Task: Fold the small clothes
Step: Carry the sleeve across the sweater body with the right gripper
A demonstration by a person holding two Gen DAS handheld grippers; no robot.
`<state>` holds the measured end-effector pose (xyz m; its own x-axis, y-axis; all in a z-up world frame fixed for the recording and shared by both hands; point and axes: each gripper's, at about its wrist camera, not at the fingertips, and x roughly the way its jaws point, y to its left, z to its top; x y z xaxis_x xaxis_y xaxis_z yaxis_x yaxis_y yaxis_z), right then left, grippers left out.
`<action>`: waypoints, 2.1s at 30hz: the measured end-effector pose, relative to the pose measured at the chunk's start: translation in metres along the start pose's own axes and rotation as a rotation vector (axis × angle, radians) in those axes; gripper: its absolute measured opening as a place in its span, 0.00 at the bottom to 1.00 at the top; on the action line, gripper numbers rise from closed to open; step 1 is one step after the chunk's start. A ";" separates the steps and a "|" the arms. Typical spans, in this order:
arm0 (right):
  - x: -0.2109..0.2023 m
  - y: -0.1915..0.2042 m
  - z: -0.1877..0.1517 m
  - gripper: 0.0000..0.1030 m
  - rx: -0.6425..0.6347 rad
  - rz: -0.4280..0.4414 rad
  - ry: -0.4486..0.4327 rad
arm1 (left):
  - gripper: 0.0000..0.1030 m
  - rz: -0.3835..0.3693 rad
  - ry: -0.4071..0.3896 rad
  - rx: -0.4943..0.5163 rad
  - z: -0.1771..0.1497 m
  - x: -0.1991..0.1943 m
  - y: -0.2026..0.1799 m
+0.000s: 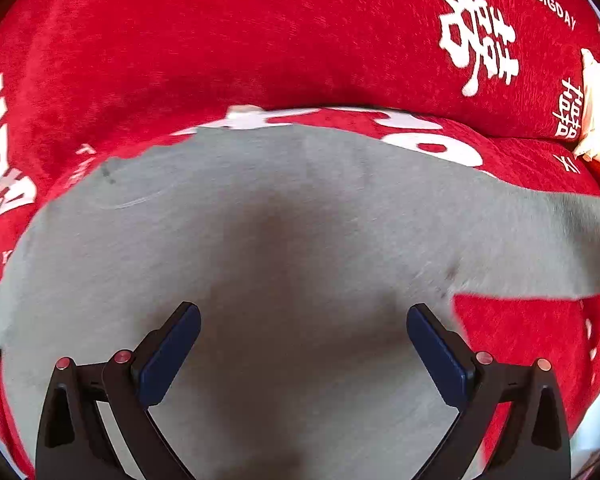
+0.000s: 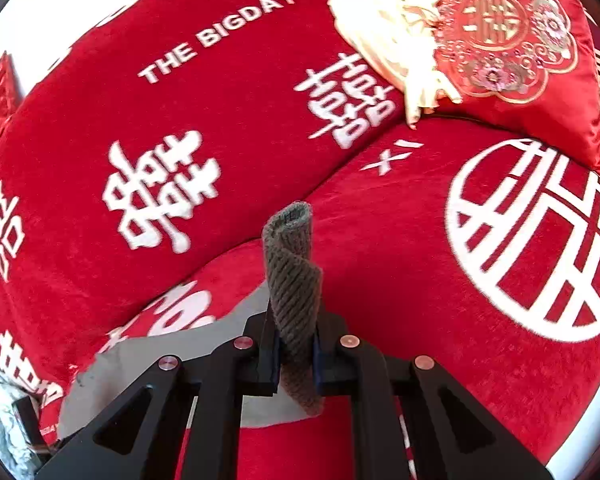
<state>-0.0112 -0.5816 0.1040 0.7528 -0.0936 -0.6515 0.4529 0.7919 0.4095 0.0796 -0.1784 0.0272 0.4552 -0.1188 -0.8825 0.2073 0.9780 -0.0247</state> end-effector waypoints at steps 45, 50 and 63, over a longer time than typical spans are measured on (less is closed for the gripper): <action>0.020 0.357 -0.174 0.12 -0.417 0.123 0.151 | 1.00 0.021 -0.199 -0.233 -0.100 -0.047 0.241; 0.027 0.390 -0.196 0.12 -0.460 0.136 0.167 | 1.00 0.003 -0.185 -0.284 -0.102 -0.051 0.261; 0.037 0.482 -0.269 0.12 -0.585 0.248 0.247 | 1.00 0.186 -0.177 -0.377 -0.104 -0.061 0.317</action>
<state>0.1062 -0.0411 0.1059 0.6387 0.2185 -0.7377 -0.1045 0.9746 0.1981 0.0277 0.1568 0.0249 0.6024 0.0696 -0.7951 -0.2072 0.9757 -0.0716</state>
